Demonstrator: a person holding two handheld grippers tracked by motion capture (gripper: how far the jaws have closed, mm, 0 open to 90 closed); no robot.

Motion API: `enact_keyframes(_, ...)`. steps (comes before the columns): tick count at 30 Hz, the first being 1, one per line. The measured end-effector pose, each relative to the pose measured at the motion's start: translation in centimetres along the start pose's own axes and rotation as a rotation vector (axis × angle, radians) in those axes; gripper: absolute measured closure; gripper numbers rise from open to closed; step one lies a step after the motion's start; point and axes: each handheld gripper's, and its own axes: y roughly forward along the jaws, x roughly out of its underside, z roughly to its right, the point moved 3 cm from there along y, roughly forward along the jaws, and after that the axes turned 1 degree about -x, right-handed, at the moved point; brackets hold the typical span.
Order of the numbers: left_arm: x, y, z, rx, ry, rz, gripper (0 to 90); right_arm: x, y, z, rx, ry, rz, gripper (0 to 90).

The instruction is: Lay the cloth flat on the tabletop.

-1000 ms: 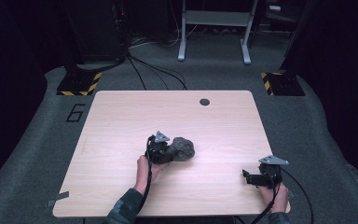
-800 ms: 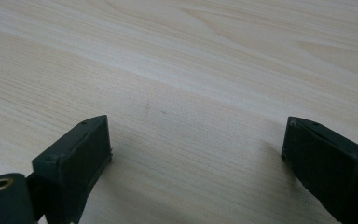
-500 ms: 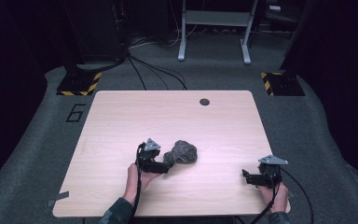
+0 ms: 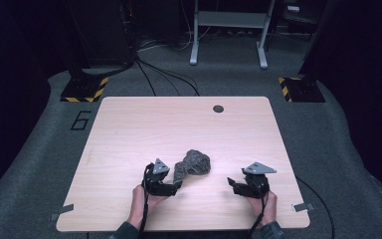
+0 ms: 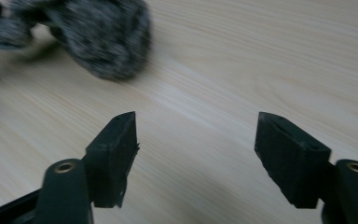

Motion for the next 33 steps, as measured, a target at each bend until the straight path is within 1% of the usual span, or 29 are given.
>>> enact_keyframes(1,0.0,0.0,0.1,0.000,0.001,-0.001,29.5,-0.7,0.5,-1.0,-0.020,-0.024,0.005,34.7)
enact_keyframes(2,-0.1,0.1,0.1,0.004,0.010,0.000,32.9,-1.6,1.1,-2.4,-0.048,-0.062,0.028,39.3)
enact_keyframes(3,-0.1,0.1,0.1,0.004,0.010,0.000,35.6,-1.6,1.1,-2.4,-0.048,-0.062,0.028,39.3)
enact_keyframes(4,-0.1,0.2,0.1,0.002,0.012,0.005,39.9,-2.7,1.6,-4.2,-0.075,-0.127,0.044,46.2)
enact_keyframes(5,-0.1,0.3,0.1,0.001,0.019,0.000,39.9,-2.7,1.6,-4.2,-0.075,-0.127,0.044,46.2)
enact_keyframes(6,-0.2,0.5,0.1,0.005,0.018,-0.003,53.0,-3.3,2.1,-5.4,-0.101,-0.180,0.061,50.6)
enact_keyframes(7,-0.2,0.5,0.1,0.005,0.018,-0.003,57.9,-3.6,2.4,-5.8,-0.109,-0.198,0.065,54.0)
enact_keyframes(8,-0.2,0.8,0.2,0.021,0.019,-0.012,65.3,-3.9,2.8,-6.6,-0.121,-0.214,0.051,56.4)
enact_keyframes(9,-0.2,1.0,0.1,0.021,0.019,-0.008,69.4,-4.1,3.1,-6.9,-0.112,-0.222,0.056,59.2)
enact_keyframes(10,-0.2,1.1,0.2,0.029,0.013,-0.007,75.2,-4.3,3.7,-7.6,-0.129,-0.232,0.055,59.8)
enact_keyframes(11,-0.3,1.2,0.2,0.036,0.008,-0.004,78.6,-4.3,3.9,-7.9,-0.132,-0.241,0.045,60.5)
enact_keyframes(12,-0.3,1.2,0.2,0.038,0.013,-0.002,81.4,-4.4,4.4,-8.4,-0.125,-0.270,0.046,59.9)
enact_keyframes(13,-0.3,1.2,0.2,0.038,0.013,-0.002,83.2,-4.4,4.8,-8.6,-0.120,-0.277,0.036,57.2)
enact_keyframes(14,-0.4,1.3,0.3,0.051,0.003,0.004,84.3,-4.4,5.5,-8.9,-0.114,-0.276,0.008,54.1)
enact_keyframes(15,-0.4,1.3,0.3,0.051,0.003,0.004,84.7,-4.5,5.9,-8.9,-0.097,-0.279,0.002,50.9)
enact_keyframes(16,-0.6,1.2,0.4,0.066,-0.009,0.015,85.3,-4.4,6.6,-8.9,-0.063,-0.280,-0.025,50.2)
enact_keyframes(17,-0.6,1.2,0.4,0.066,-0.009,0.015,85.5,-4.4,6.9,-8.8,-0.030,-0.282,-0.040,51.0)
enact_keyframes(18,-0.7,1.0,0.3,0.071,0.001,0.020,85.6,-4.5,7.3,-8.6,-0.007,-0.278,-0.034,53.0)
enact_keyframes(19,-0.8,1.0,0.4,0.065,0.002,0.024,85.7,-4.5,7.6,-8.4,0.009,-0.274,-0.046,55.7)
enact_keyframes(20,-0.8,0.9,0.4,0.070,0.006,0.021,85.8,-4.5,7.9,-8.2,0.031,-0.250,-0.045,61.3)
enact_keyframes(21,-0.8,0.9,0.4,0.070,0.006,0.021,85.8,-4.6,8.0,-7.9,0.028,-0.252,-0.038,64.9)
enact_keyframes(22,-0.9,0.6,0.3,0.067,0.007,0.025,85.8,-4.7,7.9,-7.6,0.027,-0.233,-0.034,69.1)
enact_keyframes(23,-0.9,0.6,0.3,0.067,0.007,0.025,85.9,-4.7,7.9,-7.6,0.027,-0.233,-0.034,69.1)
enact_keyframes(24,-0.9,0.3,0.0,0.064,0.002,0.038,85.9,-4.8,7.8,-7.0,0.019,-0.222,-0.017,76.0)
enact_keyframes(26,-0.9,0.1,-0.1,0.066,-0.015,0.048,86.0,-4.9,7.7,-6.5,0.012,-0.197,-0.020,82.3)
enact_keyframes(27,-0.9,0.1,-0.1,0.066,-0.015,0.048,86.0,-4.9,7.8,-6.2,0.013,-0.184,-0.008,83.8)
enact_keyframes(29,-0.9,-0.2,-0.3,0.062,-0.017,0.051,86.0,-4.9,7.8,-5.9,0.002,-0.175,-0.012,85.1)
enact_keyframes(30,-1.0,-0.4,-0.4,0.061,-0.018,0.060,86.1,-5.0,7.8,-5.7,-0.012,-0.156,-0.008,85.2)
enact_keyframes(33,-1.1,-1.2,-0.9,0.047,-0.029,0.079,86.1,-5.3,7.0,-5.3,-0.018,-0.130,0.012,85.5)
